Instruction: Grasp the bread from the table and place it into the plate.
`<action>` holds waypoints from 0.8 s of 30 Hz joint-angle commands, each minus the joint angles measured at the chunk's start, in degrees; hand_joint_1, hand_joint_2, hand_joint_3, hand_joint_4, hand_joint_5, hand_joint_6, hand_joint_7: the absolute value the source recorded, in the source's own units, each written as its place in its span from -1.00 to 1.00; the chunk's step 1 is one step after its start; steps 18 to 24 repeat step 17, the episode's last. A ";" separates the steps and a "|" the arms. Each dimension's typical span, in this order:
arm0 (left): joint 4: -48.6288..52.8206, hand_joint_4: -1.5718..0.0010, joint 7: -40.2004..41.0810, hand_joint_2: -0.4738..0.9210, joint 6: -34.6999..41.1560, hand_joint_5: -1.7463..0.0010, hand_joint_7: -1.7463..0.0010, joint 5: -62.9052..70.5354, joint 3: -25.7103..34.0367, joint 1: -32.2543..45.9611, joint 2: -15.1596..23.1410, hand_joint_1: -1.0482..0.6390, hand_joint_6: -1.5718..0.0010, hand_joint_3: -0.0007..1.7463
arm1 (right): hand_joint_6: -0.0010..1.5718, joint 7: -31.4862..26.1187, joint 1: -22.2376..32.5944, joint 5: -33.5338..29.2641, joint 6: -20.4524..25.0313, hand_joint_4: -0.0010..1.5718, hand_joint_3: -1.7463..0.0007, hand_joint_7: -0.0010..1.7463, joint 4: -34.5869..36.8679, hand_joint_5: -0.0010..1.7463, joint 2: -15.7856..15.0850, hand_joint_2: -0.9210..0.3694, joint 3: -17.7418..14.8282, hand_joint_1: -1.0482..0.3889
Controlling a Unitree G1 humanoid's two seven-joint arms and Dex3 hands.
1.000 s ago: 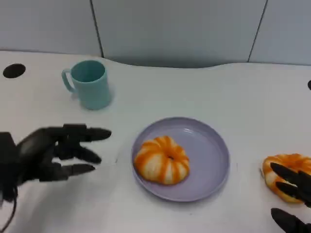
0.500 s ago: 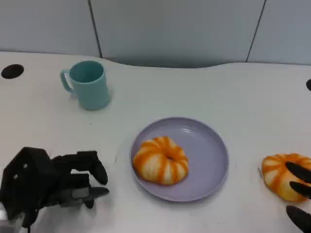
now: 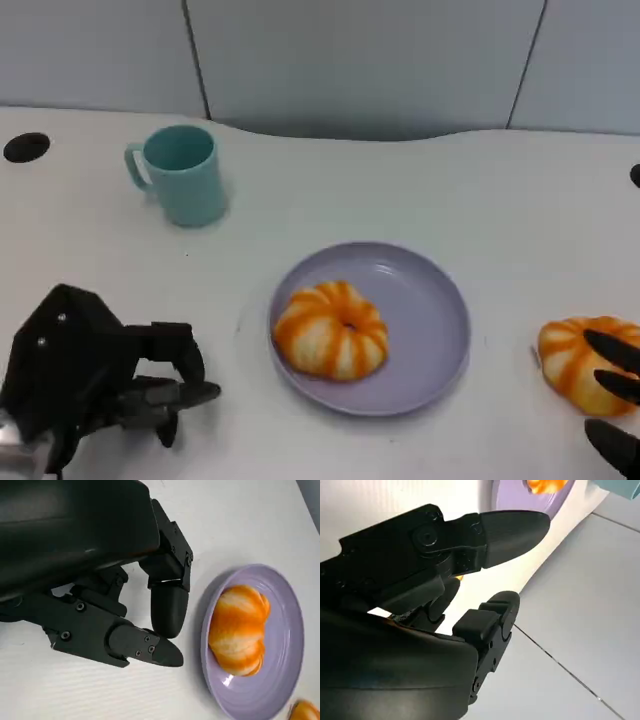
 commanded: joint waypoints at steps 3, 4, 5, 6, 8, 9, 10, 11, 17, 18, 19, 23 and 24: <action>-2.50 -0.05 2.14 0.92 1.25 -1.00 -1.00 -0.04 0.90 2.54 0.12 -0.32 0.16 -0.95 | -0.15 -0.32 -1.03 -0.09 -1.41 0.04 0.61 -1.00 1.26 -1.00 -1.01 -1.00 -0.50 -0.04; -2.89 -0.05 2.32 0.92 1.54 -1.00 -1.00 0.24 0.70 2.65 0.28 -0.33 0.16 -0.95 | -0.15 -0.13 -1.02 0.06 -1.31 0.04 0.61 -1.00 1.25 -1.00 -0.98 -1.00 -0.46 -0.04; -3.15 -0.02 2.43 0.93 1.73 -1.00 -1.00 0.44 0.57 2.71 0.39 -0.33 0.17 -0.95 | -0.15 0.00 -1.01 0.16 -1.24 0.04 0.61 -1.00 1.24 -1.00 -0.95 -1.00 -0.44 -0.04; -3.34 -0.01 2.51 0.93 1.86 -1.00 -1.00 0.59 0.50 2.76 0.45 -0.33 0.17 -0.94 | -0.16 0.08 -1.01 0.24 -1.20 0.04 0.61 -1.00 1.24 -1.00 -0.94 -1.00 -0.43 -0.04; -2.68 -0.01 1.85 0.94 0.38 -1.00 -1.00 0.41 0.43 2.70 0.45 -0.33 0.17 -0.94 | -0.15 0.15 -0.97 0.40 -1.02 0.04 0.61 -1.00 1.12 -1.00 -0.84 -1.00 -0.45 -0.05; -2.23 -0.02 1.75 0.94 -0.60 -1.00 -1.00 0.60 0.26 2.63 0.46 -0.34 0.16 -0.94 | -0.15 0.12 -0.90 0.30 -0.85 0.05 0.61 -0.99 0.93 -1.00 -0.83 -1.00 -0.48 -0.04; -1.59 -0.03 1.88 0.94 -2.03 -1.00 -1.00 1.06 -0.02 2.54 0.50 -0.34 0.16 -0.94 | -0.15 0.11 -0.86 0.21 -0.71 0.04 0.61 -0.99 0.81 -1.00 -0.85 -1.00 -0.51 -0.04; -1.14 -0.04 2.06 0.94 -3.02 -1.00 -1.00 1.41 -0.22 2.47 0.54 -0.36 0.15 -0.94 | -0.15 0.11 -0.84 0.14 -0.63 0.04 0.61 -0.99 0.74 -1.00 -0.88 -1.00 -0.52 -0.05; -1.78 -0.04 2.40 0.94 -1.54 -1.00 -1.00 1.58 -0.40 2.07 0.52 -0.32 0.15 -0.94 | -0.15 -0.05 -1.17 -0.07 -1.07 0.05 0.61 -1.00 1.34 -1.00 -1.10 -1.00 -0.54 -0.05; -1.78 -0.04 2.40 0.94 -1.54 -1.00 -1.00 1.58 -0.40 2.07 0.52 -0.32 0.15 -0.94 | -0.15 -0.05 -1.17 -0.07 -1.07 0.05 0.61 -1.00 1.34 -1.00 -1.10 -1.00 -0.54 -0.05; -1.78 -0.04 2.40 0.94 -1.54 -1.00 -1.00 1.58 -0.40 2.07 0.52 -0.32 0.15 -0.94 | -0.15 -0.05 -1.17 -0.07 -1.07 0.05 0.61 -1.00 1.34 -1.00 -1.10 -1.00 -0.54 -0.05; -1.78 -0.04 2.40 0.94 -1.54 -1.00 -1.00 1.58 -0.40 2.07 0.52 -0.32 0.15 -0.94 | -0.15 -0.05 -1.17 -0.07 -1.07 0.05 0.61 -1.00 1.34 -1.00 -1.10 -1.00 -0.54 -0.05; -1.78 -0.04 2.40 0.94 -1.54 -1.00 -1.00 1.58 -0.40 2.07 0.52 -0.32 0.15 -0.94 | -0.15 -0.05 -1.17 -0.07 -1.07 0.05 0.61 -1.00 1.34 -1.00 -1.10 -1.00 -0.54 -0.05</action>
